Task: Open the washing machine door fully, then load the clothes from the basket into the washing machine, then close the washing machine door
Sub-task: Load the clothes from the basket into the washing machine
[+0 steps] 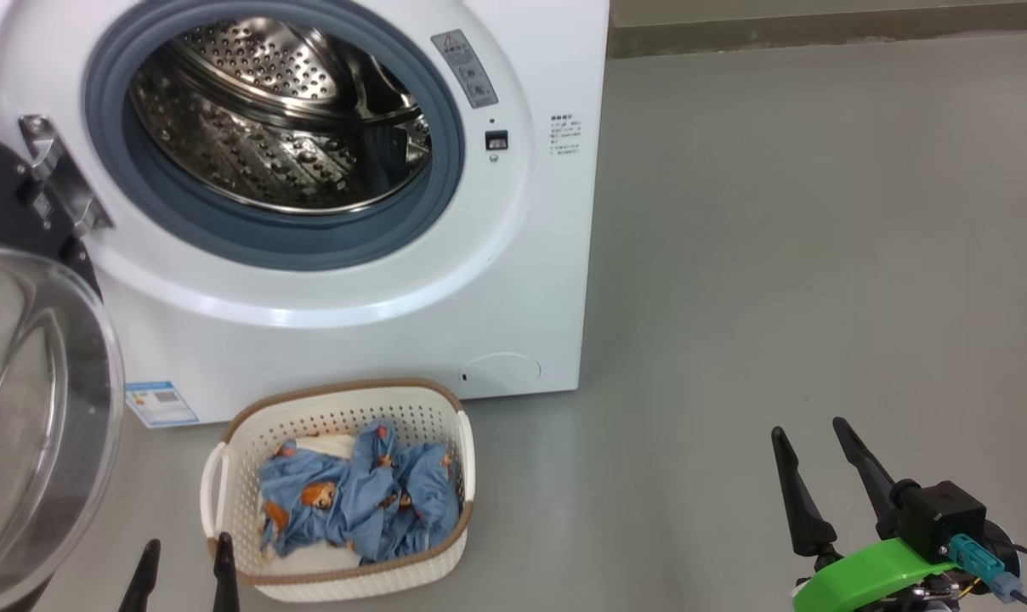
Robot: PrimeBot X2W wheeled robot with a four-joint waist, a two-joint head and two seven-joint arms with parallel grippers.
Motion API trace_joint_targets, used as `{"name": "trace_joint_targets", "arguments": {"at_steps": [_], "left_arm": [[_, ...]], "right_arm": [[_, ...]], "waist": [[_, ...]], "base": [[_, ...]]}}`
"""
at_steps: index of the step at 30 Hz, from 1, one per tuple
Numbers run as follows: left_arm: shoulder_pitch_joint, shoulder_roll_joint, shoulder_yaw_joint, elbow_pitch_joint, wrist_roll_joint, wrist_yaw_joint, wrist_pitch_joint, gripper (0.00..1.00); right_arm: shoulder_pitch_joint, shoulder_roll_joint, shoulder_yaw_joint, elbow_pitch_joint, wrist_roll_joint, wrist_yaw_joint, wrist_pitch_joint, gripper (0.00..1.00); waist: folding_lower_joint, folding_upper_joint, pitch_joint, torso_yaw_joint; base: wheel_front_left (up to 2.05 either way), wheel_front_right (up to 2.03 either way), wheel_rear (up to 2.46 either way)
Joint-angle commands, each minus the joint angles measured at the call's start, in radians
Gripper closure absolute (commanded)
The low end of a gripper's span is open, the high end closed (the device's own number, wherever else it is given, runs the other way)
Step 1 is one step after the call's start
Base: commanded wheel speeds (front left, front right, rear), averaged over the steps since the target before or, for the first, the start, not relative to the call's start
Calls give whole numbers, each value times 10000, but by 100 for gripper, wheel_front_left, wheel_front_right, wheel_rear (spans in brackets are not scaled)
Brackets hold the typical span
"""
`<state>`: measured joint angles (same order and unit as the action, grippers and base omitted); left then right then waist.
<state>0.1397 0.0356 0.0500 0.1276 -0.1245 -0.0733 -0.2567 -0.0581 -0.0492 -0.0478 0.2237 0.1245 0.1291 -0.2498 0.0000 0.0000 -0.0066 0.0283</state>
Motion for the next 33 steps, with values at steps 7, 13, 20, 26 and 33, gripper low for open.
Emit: {"name": "trace_joint_targets", "arguments": {"at_steps": [7,13,20,26,33], "left_arm": [[-352,147,466,-341,-90,204,-51,0],[-330,147,515,-451,23,367,-51,0],[-325,147,503,-358,-58,330,-51,0],[-330,147,479,-254,-159,262,-51,0],[-361,147,459,-151,-258,220,-51,0]], "right_arm": [[-178,-10,221,-230,48,16,-120,0],[-195,-10,195,-237,84,16,-120,0],[-214,-10,174,-212,69,16,-120,0],[-208,-10,183,-200,73,16,-120,0],[-214,-10,188,-186,72,16,-120,0]], "waist": [[0,0,61,30],[0,0,145,27],[0,0,173,23],[0,0,170,18],[0,0,210,11]], "base": [[207,-207,0],[163,-163,0],[63,-63,0],[1,-1,0],[0,0,0]]}}
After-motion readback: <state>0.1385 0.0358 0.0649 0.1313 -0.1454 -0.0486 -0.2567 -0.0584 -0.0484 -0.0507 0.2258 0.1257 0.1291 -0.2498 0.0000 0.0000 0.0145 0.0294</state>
